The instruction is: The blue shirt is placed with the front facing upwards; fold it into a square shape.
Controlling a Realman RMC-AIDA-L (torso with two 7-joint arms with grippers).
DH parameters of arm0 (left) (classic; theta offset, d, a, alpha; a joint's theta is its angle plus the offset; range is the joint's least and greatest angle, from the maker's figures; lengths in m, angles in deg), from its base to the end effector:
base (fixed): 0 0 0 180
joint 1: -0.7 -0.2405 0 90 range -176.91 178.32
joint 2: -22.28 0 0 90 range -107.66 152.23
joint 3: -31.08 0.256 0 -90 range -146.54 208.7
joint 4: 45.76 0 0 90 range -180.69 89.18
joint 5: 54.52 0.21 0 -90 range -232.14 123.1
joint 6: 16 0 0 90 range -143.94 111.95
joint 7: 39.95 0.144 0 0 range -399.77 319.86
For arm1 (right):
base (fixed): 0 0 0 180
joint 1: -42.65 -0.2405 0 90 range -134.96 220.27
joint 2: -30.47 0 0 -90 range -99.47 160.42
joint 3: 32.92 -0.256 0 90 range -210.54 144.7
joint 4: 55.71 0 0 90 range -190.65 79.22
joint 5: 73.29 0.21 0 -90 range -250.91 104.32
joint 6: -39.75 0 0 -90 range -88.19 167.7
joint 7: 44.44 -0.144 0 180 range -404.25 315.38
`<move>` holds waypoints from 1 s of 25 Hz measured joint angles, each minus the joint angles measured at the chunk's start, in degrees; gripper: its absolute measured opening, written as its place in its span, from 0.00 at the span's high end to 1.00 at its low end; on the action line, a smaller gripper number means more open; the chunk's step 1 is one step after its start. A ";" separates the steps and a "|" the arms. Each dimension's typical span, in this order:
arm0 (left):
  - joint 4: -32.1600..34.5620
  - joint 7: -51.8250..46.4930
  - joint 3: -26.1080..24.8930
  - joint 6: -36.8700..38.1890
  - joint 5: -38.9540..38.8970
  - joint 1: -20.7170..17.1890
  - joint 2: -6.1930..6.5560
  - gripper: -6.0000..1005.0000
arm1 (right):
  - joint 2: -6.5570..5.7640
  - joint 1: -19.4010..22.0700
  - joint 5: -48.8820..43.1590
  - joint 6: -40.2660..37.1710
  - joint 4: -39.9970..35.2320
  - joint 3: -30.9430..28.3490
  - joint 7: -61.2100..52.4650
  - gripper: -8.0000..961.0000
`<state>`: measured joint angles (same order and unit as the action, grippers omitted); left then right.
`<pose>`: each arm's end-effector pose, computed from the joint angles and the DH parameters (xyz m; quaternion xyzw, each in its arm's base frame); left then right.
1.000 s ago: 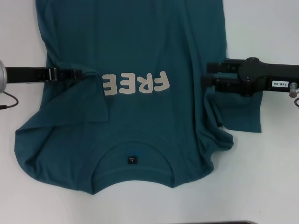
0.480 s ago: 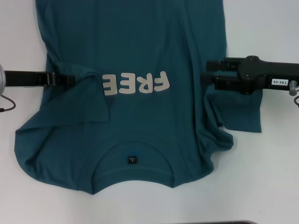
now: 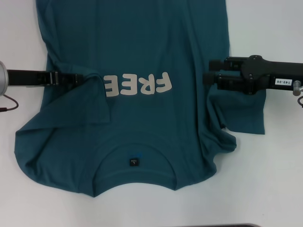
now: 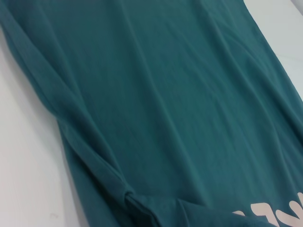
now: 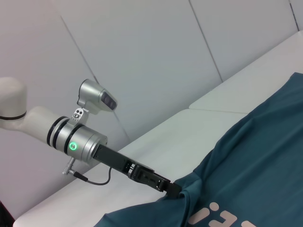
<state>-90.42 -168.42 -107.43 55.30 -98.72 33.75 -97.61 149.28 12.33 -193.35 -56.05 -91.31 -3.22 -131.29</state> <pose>-0.2979 0.3661 0.0050 -0.8051 -0.5485 -0.0946 0.2049 0.2717 0.3155 0.0088 -0.9063 0.3038 0.2790 0.0926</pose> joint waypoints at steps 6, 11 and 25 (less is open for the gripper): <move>0.05 -0.22 -0.13 -0.40 0.00 0.12 -0.02 0.38 | -0.08 0.00 0.00 0.00 0.00 0.00 0.00 0.45; 0.14 -0.34 0.09 -0.76 0.00 0.17 0.05 0.40 | -0.08 0.00 0.00 0.00 0.00 0.01 0.01 0.45; 0.11 -0.36 0.26 -0.12 1.31 0.36 0.06 0.80 | -0.08 0.00 0.35 0.01 0.00 0.01 -0.05 0.45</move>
<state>-90.32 -168.78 -107.17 55.18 -97.41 34.11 -97.55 149.20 12.33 -193.00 -56.03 -91.31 -3.21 -131.34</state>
